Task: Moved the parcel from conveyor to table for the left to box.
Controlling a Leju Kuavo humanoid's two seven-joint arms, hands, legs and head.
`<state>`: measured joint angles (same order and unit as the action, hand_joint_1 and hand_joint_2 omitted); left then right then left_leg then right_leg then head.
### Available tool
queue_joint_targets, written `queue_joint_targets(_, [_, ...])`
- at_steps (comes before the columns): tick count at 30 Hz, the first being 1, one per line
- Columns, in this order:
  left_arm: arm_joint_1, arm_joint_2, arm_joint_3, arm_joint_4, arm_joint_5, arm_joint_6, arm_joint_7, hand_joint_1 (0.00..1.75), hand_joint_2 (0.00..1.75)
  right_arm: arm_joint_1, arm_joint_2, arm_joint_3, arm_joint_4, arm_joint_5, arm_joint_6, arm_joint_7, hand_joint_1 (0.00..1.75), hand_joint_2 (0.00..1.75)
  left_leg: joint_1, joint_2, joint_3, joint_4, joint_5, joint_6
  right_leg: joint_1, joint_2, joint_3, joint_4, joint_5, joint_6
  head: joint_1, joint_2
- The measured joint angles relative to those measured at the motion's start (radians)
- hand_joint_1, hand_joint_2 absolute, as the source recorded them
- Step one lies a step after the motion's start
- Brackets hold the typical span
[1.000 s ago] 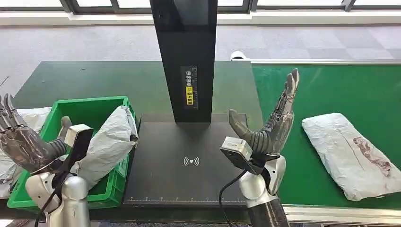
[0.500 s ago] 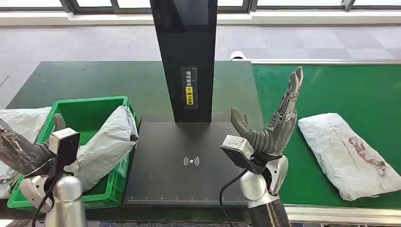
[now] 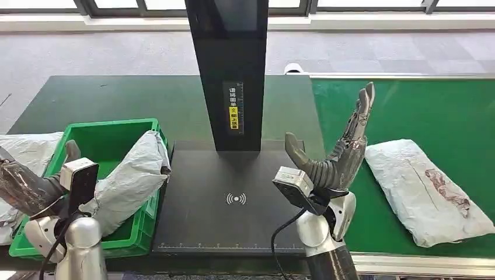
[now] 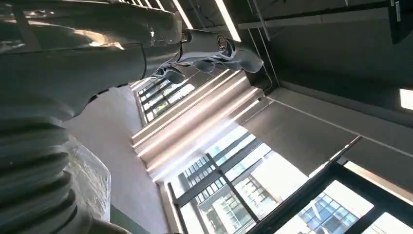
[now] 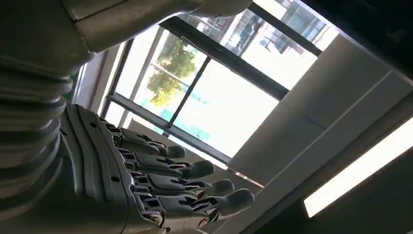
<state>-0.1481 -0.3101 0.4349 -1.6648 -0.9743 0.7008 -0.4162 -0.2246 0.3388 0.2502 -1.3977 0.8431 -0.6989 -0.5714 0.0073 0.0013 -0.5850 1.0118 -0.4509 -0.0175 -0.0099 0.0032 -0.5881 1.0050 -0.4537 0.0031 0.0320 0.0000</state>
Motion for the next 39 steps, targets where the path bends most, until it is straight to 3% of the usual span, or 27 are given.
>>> queue_joint_targets(17, [0.001,-0.001,-0.001,0.001,0.022,-0.021,-0.020,0.00,1.75,-0.001,-0.002,-0.001,0.000,0.022,0.016,0.024,0.00,1.75,0.000,0.000,0.000,0.000,0.000,0.000,0.000,0.000,-0.001,0.000,-0.001,0.000,0.000,0.000])
queue_joint_targets(19, [0.016,-0.004,-0.044,0.018,0.223,-0.200,-0.140,0.00,1.75,-0.046,-0.076,-0.036,0.096,0.218,0.039,0.207,0.00,1.75,0.000,0.001,0.001,0.000,-0.001,0.000,0.000,0.000,0.000,-0.002,0.000,0.000,-0.001,0.000])
queue_joint_targets(21, [0.038,0.001,-0.150,0.035,0.586,-0.543,-0.242,0.00,1.75,-0.126,-0.169,-0.122,0.269,0.489,0.024,0.497,0.00,1.75,0.000,-0.007,-0.002,0.001,0.003,0.007,-0.001,-0.008,0.005,-0.002,-0.001,0.006,0.000,0.000])
queue_joint_targets(23, [0.064,0.008,-0.236,0.042,1.008,-0.830,-0.280,0.00,1.75,-0.165,-0.218,-0.232,0.361,0.563,0.008,0.698,0.00,1.75,0.000,-0.020,-0.009,0.003,0.006,0.009,-0.002,-0.020,0.004,-0.002,0.002,0.008,0.002,0.000])
queue_joint_targets(24, [0.072,0.010,-0.256,0.044,1.188,-0.903,-0.280,0.00,1.75,-0.187,-0.232,-0.271,0.406,0.576,0.005,0.734,0.00,1.75,-0.001,-0.019,-0.010,0.003,0.007,0.008,-0.002,-0.019,0.002,-0.002,0.005,0.006,0.001,0.000])
queue_joint_targets(27, [0.073,0.011,-0.293,0.056,1.435,-0.822,-0.272,0.00,1.75,-0.214,-0.254,-0.326,0.498,0.620,0.003,0.655,0.00,1.75,-0.002,-0.006,-0.009,0.004,0.005,0.009,-0.003,-0.006,-0.002,-0.003,0.007,0.008,0.000,0.000])
queue_joint_targets(31, [0.076,0.013,-0.328,0.065,1.184,-0.782,-0.269,0.00,1.75,-0.233,-0.268,-0.373,0.562,0.623,0.002,0.646,0.00,1.75,-0.002,-0.007,-0.010,0.003,0.005,0.008,-0.002,-0.008,-0.003,-0.002,0.007,0.007,0.000,0.000])
queue_joint_targets(39, [0.076,0.014,-0.349,0.077,1.149,-0.774,-0.267,0.00,1.75,-0.254,-0.274,-0.403,0.629,0.660,0.001,0.672,0.00,1.75,-0.001,-0.006,-0.010,0.003,0.005,0.008,-0.002,-0.006,-0.004,-0.002,0.006,0.007,0.000,0.000])
